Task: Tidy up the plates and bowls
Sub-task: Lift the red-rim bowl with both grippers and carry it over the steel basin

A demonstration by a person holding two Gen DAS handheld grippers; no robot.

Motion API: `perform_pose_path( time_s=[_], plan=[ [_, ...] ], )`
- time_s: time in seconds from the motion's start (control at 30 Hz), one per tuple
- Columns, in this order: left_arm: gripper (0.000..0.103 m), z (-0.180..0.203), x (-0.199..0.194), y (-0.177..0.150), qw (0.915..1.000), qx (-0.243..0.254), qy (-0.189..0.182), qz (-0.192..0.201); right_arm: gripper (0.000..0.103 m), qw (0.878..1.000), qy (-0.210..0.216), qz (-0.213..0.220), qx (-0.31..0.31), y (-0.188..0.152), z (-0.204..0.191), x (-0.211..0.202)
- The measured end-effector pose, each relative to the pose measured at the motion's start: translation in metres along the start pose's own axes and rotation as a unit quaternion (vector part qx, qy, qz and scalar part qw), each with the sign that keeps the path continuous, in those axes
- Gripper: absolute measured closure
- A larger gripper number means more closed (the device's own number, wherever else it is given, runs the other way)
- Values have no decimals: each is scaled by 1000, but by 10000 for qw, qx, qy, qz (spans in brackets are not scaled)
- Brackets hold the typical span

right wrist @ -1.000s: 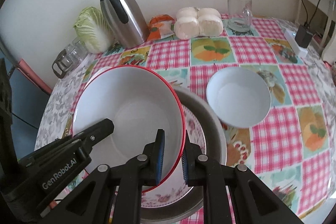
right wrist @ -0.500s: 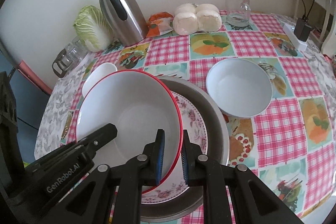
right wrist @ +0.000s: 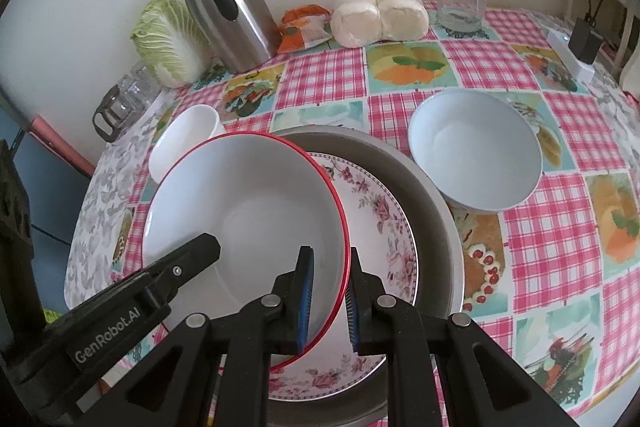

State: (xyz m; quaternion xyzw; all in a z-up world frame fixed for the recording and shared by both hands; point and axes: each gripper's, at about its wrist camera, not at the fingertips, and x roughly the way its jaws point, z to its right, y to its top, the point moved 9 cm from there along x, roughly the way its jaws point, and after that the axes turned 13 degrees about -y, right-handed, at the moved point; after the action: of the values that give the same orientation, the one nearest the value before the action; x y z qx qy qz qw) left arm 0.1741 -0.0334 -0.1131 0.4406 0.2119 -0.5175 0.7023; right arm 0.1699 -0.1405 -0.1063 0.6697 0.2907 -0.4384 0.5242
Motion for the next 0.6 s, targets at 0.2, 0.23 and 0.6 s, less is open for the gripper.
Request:
perform_pose_path(
  time_s=[0.2, 0.23, 0.6],
  plan=[
    [90, -7, 8, -1, 9999, -145, -43, -83, 87, 9999, 13, -103, 28, 0, -1, 7],
    [90, -8, 9, -1, 9998, -154, -48, -97, 87, 9999, 0, -105, 27, 0, -1, 8],
    [90, -11, 18, 0, 9996, -217, -91, -179, 87, 9998, -41, -158, 76, 3, 2, 12]
  ],
)
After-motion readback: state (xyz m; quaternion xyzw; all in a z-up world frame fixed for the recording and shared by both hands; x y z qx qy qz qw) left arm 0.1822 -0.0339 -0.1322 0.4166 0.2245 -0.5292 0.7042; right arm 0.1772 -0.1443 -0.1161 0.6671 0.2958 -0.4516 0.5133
